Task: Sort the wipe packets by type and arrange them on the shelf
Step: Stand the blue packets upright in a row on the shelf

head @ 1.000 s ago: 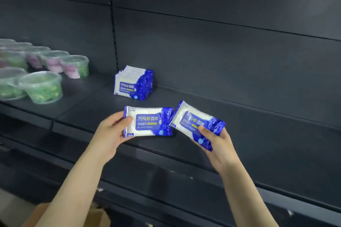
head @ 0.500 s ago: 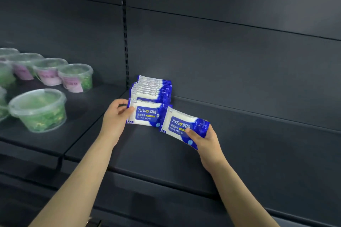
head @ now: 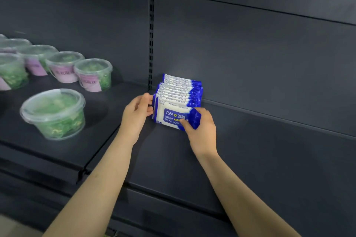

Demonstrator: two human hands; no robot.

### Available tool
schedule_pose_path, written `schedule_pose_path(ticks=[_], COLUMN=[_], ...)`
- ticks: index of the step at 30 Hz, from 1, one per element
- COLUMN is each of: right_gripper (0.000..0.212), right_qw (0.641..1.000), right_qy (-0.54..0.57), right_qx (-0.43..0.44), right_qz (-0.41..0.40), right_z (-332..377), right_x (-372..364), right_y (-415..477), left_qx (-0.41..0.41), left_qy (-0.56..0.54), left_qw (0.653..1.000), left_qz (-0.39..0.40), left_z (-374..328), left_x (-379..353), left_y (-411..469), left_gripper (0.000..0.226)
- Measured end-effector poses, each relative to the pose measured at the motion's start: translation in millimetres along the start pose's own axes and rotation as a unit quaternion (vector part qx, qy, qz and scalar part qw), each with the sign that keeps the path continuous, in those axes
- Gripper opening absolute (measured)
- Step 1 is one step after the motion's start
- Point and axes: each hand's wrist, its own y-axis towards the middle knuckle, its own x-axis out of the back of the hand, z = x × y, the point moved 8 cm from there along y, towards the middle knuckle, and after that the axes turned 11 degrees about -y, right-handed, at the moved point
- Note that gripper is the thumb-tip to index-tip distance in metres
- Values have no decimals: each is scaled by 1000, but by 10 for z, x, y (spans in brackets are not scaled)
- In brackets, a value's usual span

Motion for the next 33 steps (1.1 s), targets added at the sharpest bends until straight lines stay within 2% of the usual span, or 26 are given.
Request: schedule_pose_path(ticks=[2, 4, 8, 10, 13, 20, 24, 28, 31, 33], right_gripper=[52, 52, 49, 47, 45, 49, 49, 46, 40, 33], right_qw=[999, 998, 996, 998, 999, 1000, 999, 998, 988, 975], right_qy=[-29, -57, -79, -43, -13, -12, -21, 16, 123, 190], right_qx=[4, 9, 1, -17, -24, -19, -27, -53, -90, -113], right_qz=[-16, -30, -37, -30, -20, -12, -8, 0, -4, -11], right_z=[33, 43, -10, -81, -134, -129, -163, -212, -300, -372], right_x=[-11, -24, -56, -55, -62, -81, -91, 9, 214, 406], right_y=[48, 77, 82, 66, 54, 59, 73, 27, -117, -242], left_qx=[12, 16, -24, -45, -70, -108, -131, -119, -82, -87], left_qy=[3, 52, 182, 201, 205, 242, 280, 265, 191, 147], left_qw=[1000, 997, 975, 971, 970, 961, 947, 954, 977, 985], left_qz=[11, 48, 125, 124, 112, 76, 84, 77, 44, 13], left_z=[-8, -22, -21, -26, -33, -62, -58, -53, -49, -101], left_x=[-11, -39, -128, -125, -103, -114, -156, -147, -65, -34], left_y=[-13, -37, -102, -97, -69, -77, -120, -172, -316, -513], left_gripper=[21, 16, 54, 60, 57, 73, 67, 72, 78, 70])
